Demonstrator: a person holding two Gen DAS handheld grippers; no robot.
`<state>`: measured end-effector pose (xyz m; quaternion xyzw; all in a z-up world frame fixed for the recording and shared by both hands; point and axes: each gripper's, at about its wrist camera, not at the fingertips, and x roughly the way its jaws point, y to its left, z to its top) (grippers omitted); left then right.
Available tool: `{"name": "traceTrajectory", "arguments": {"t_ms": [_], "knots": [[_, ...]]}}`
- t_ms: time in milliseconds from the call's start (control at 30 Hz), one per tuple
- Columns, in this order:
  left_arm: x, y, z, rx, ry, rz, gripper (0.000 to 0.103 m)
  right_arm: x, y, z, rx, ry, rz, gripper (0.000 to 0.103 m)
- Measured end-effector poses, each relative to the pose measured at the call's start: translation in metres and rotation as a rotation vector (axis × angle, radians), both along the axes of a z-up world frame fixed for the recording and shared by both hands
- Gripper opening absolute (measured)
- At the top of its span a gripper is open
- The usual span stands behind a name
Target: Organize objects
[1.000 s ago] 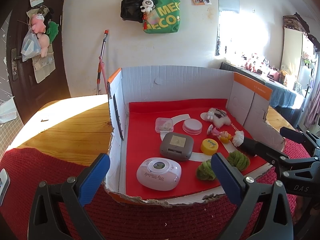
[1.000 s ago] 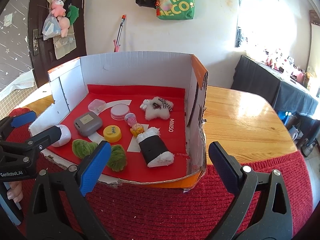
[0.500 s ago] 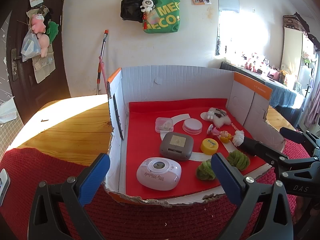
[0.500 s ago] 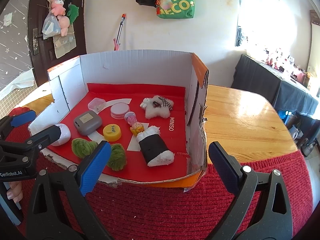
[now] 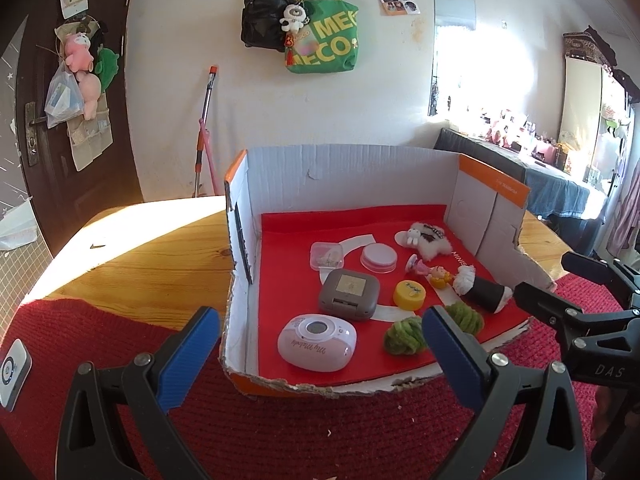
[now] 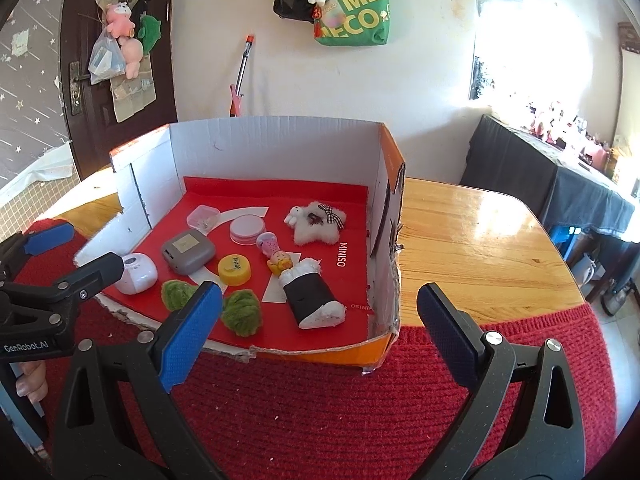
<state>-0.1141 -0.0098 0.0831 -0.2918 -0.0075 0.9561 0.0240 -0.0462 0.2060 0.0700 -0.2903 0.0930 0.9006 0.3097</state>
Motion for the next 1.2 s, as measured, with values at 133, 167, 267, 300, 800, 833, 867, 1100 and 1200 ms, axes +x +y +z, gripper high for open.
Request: {"name": "traceTrajectory", "arguments": {"t_ms": [133,167,267,300,800,833,867,1100,1200], "knots": [[0.008,-0.002,0.005,0.007,-0.015,-0.006,0.103,0.008,-0.004,0.007,-0.019,0.007,-0.005,0.099],[0.011,-0.003,0.006,0.009,-0.021,-0.007,0.103,0.010,-0.006,0.009,-0.022,0.005,-0.007,0.099],[0.016,-0.003,0.007,0.010,-0.043,-0.010,0.103,0.016,-0.011,0.010,-0.034,-0.004,-0.009,0.099],[0.019,-0.003,0.007,0.013,-0.055,-0.010,0.103,0.017,-0.012,0.010,-0.040,-0.011,-0.011,0.099],[0.034,-0.002,-0.031,0.010,-0.227,0.008,0.103,0.025,-0.019,-0.042,-0.205,-0.161,-0.066,0.099],[0.034,-0.001,-0.035,0.005,-0.240,0.010,0.103,0.024,-0.019,-0.046,-0.213,-0.173,-0.071,0.099],[0.033,0.000,-0.039,0.000,-0.253,0.015,0.103,0.023,-0.018,-0.049,-0.219,-0.189,-0.079,0.099],[0.026,0.003,-0.057,-0.024,-0.317,0.042,0.103,0.018,-0.017,-0.058,-0.215,-0.250,-0.104,0.101],[0.026,0.006,-0.058,-0.031,-0.313,0.051,0.103,0.017,-0.016,-0.059,-0.225,-0.252,-0.122,0.103]]}}
